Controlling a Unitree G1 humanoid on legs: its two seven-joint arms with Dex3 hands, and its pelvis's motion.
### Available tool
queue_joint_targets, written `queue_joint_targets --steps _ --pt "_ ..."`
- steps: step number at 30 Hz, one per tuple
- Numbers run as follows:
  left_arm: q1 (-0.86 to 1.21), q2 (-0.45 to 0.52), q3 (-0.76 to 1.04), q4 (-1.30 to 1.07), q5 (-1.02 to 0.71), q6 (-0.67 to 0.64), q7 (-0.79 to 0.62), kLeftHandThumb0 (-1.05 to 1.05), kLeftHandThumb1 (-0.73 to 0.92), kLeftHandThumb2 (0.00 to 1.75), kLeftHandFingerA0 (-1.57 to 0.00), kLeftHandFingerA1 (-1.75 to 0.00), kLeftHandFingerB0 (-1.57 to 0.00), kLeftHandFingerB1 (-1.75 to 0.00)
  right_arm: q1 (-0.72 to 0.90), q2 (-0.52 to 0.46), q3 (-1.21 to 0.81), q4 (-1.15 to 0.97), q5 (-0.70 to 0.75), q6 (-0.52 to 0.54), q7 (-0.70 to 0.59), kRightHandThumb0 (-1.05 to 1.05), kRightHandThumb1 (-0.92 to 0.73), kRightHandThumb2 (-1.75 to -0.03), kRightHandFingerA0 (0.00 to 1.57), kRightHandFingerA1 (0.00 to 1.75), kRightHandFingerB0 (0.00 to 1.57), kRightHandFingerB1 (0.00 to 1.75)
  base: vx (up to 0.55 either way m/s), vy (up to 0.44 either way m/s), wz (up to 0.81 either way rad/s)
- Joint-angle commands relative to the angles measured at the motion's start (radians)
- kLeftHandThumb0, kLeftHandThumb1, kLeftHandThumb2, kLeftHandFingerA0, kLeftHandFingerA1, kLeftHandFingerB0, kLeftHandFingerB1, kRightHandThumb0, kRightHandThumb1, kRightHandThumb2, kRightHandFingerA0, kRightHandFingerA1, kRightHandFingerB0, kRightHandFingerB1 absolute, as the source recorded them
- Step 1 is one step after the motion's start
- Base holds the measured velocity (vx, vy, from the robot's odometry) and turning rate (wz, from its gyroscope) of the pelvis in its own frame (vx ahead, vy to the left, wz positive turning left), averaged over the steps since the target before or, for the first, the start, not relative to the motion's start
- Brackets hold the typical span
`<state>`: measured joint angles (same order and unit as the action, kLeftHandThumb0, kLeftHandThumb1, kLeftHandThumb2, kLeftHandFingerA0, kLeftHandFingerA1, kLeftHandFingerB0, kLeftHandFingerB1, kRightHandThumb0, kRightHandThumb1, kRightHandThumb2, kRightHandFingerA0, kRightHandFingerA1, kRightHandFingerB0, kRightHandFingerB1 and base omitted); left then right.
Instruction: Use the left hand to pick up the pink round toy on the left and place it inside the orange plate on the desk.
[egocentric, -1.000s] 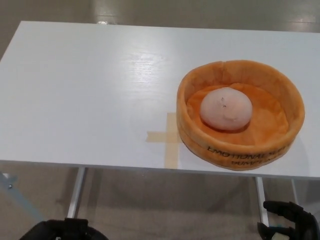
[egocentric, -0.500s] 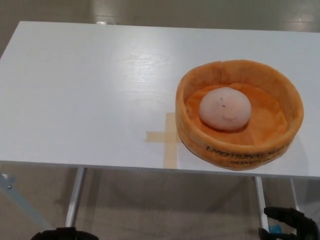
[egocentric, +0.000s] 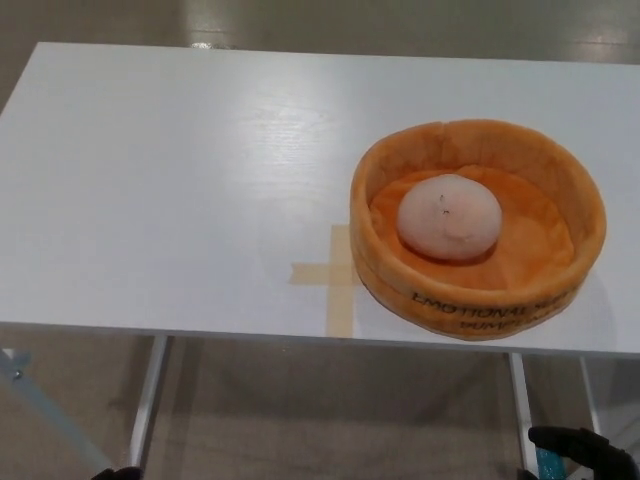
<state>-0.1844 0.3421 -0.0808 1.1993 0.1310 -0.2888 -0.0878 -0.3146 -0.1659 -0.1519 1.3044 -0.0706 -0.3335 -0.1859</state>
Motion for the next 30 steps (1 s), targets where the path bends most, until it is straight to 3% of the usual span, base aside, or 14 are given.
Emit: queue_joint_targets --steps 1,2,8,9,13,14,16,19,21,24,25,30 --pt "-0.007 -0.001 -0.01 0.036 0.042 -0.031 0.074 -0.33 0.39 0.67 0.0 -0.19 -0.05 -0.31 0.011 -0.002 0.002 0.006 -0.003 -0.004 0.001 -0.19 -0.34 -0.83 0.57 0.95 0.61 0.77 0.0 0.0 0.0" --pt "-0.009 -0.001 -0.011 0.04 0.045 -0.031 0.079 -0.32 0.45 0.54 0.0 -0.23 -0.11 -0.28 0.01 -0.002 0.002 0.007 -0.003 -0.004 0.001 -0.19 -0.34 -0.83 0.6 0.95 0.61 0.75 0.0 0.0 0.0" --pt "-0.013 0.0 -0.012 0.045 0.049 -0.033 0.085 -0.31 0.46 0.54 0.0 -0.24 -0.11 -0.28 0.009 -0.003 0.008 0.007 -0.008 -0.002 -0.001 -0.2 -0.33 -0.88 0.63 0.88 0.6 0.75 0.0 0.0 0.0" --pt "-0.015 0.001 -0.014 0.047 0.053 -0.035 0.089 -0.33 0.42 0.63 -0.04 -0.19 -0.1 -0.3 0.009 -0.003 0.007 0.007 -0.005 -0.003 0.001 -0.19 -0.34 -0.82 0.61 0.92 0.61 0.75 0.0 0.0 0.0" --pt "-0.016 0.001 -0.022 0.046 0.063 -0.039 0.099 -0.34 0.43 0.63 -0.04 -0.19 -0.11 -0.3 0.011 -0.003 0.009 0.006 -0.003 -0.012 0.0 -0.19 -0.33 -0.84 0.62 0.95 0.62 0.76 0.0 0.0 0.0" --pt "-0.015 0.002 -0.022 0.044 0.064 -0.041 0.099 -0.35 0.43 0.64 -0.04 -0.2 -0.11 -0.31 0.01 -0.004 0.01 0.006 -0.004 -0.008 0.0 -0.24 -0.32 -0.88 0.6 0.86 0.61 0.76 0.0 0.0 0.0" --pt "-0.015 0.002 -0.022 0.042 0.066 -0.044 0.1 -0.35 0.43 0.64 -0.04 -0.2 -0.11 -0.31 0.007 -0.005 0.012 0.006 -0.005 -0.001 0.0 -0.24 -0.32 -0.88 0.6 0.86 0.61 0.76 0.0 0.0 0.0" --pt "-0.018 -0.002 -0.009 0.049 0.055 -0.038 0.092 -0.3 0.45 0.55 -0.04 -0.24 -0.15 -0.29 0.008 -0.002 0.002 0.005 0.008 -0.008 0.01 -0.18 -0.34 -0.84 0.59 0.97 0.64 0.77 0.0 0.0 0.0" --pt "-0.02 -0.004 -0.005 0.053 0.053 -0.039 0.092 -0.29 0.45 0.56 -0.05 -0.24 -0.15 -0.29 0.007 -0.002 0.004 0.006 0.004 -0.006 0.005 -0.23 -0.31 -0.89 0.64 0.88 0.62 0.77 0.0 0.0 0.0" --pt "-0.021 -0.004 -0.002 0.054 0.055 -0.04 0.094 -0.29 0.45 0.56 -0.05 -0.24 -0.15 -0.29 0.005 -0.003 0.006 0.006 0.002 0.0 0.005 -0.23 -0.31 -0.89 0.64 0.88 0.62 0.77 0.0 0.0 0.0" --pt "-0.021 -0.005 -0.002 0.054 0.055 -0.04 0.094 -0.28 0.45 0.55 -0.04 -0.24 -0.15 -0.29 0.005 -0.003 0.007 0.006 0.001 -0.001 0.003 -0.21 -0.34 -0.82 0.61 0.94 0.63 0.75 0.0 0.0 0.0" --pt "-0.022 -0.004 -0.002 0.052 0.058 -0.041 0.09 -0.3 0.45 0.56 -0.07 -0.24 -0.15 -0.29 0.005 -0.002 0.004 0.006 0.004 -0.007 0.003 -0.21 -0.31 -0.84 0.63 0.97 0.65 0.77 0.0 0.0 0.0"
